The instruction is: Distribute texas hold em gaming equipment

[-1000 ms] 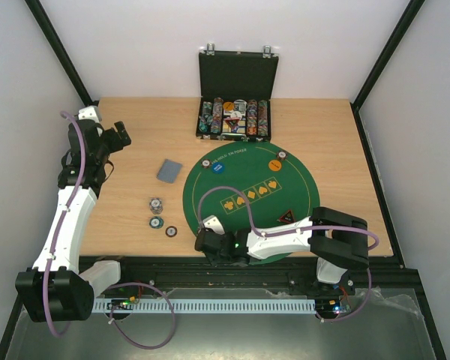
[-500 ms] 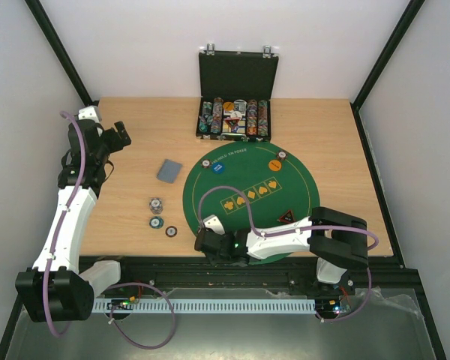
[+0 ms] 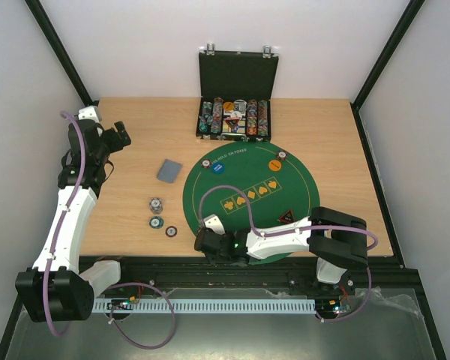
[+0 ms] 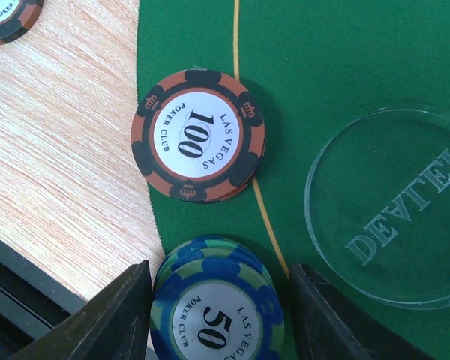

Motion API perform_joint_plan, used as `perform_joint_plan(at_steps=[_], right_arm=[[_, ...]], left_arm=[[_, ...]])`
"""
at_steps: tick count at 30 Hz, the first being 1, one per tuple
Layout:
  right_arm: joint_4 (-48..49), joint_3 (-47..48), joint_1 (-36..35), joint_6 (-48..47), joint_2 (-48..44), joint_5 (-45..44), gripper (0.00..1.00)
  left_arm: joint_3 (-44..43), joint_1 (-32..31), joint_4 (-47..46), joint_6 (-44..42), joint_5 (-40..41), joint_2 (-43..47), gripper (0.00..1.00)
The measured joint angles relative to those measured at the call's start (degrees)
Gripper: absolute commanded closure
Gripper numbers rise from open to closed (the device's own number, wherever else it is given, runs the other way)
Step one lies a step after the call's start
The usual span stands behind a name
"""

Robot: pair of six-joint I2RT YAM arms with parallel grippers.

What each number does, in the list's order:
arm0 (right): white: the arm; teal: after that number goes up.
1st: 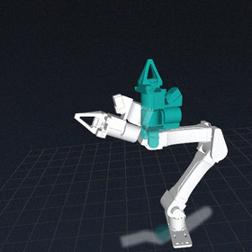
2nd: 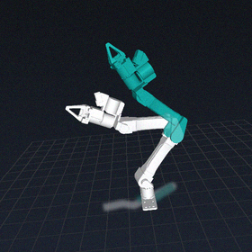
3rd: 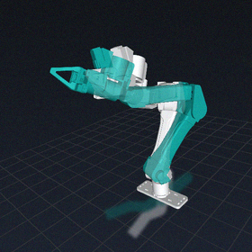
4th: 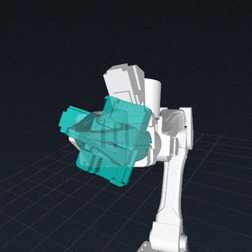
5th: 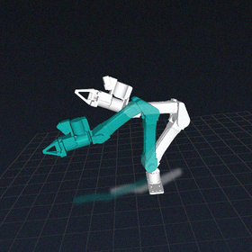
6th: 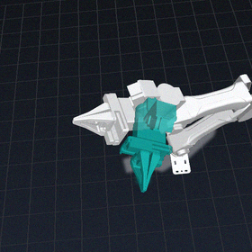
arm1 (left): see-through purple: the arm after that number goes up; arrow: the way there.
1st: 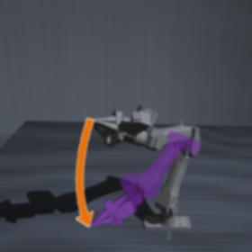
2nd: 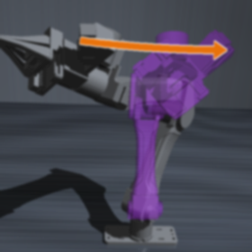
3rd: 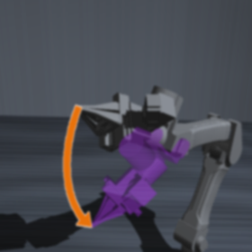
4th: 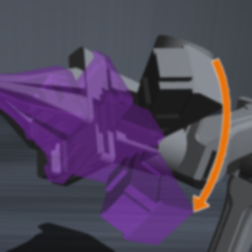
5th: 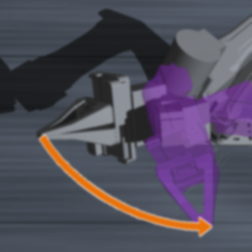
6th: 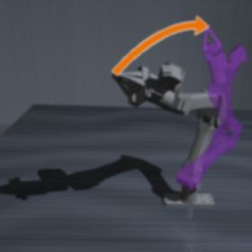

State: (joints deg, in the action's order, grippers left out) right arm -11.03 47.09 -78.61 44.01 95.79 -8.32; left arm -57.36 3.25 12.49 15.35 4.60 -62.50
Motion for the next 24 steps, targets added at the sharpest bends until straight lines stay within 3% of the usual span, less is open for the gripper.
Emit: perform_joint_plan(at_steps=[24], right_arm=[[-1.05, -0.11, -0.24, -1.77, -0.81, 1.38, 0.32]], left_arm=[[0.00, 0.00, 0.00, 0.00, 0.00, 0.00, 0.01]])
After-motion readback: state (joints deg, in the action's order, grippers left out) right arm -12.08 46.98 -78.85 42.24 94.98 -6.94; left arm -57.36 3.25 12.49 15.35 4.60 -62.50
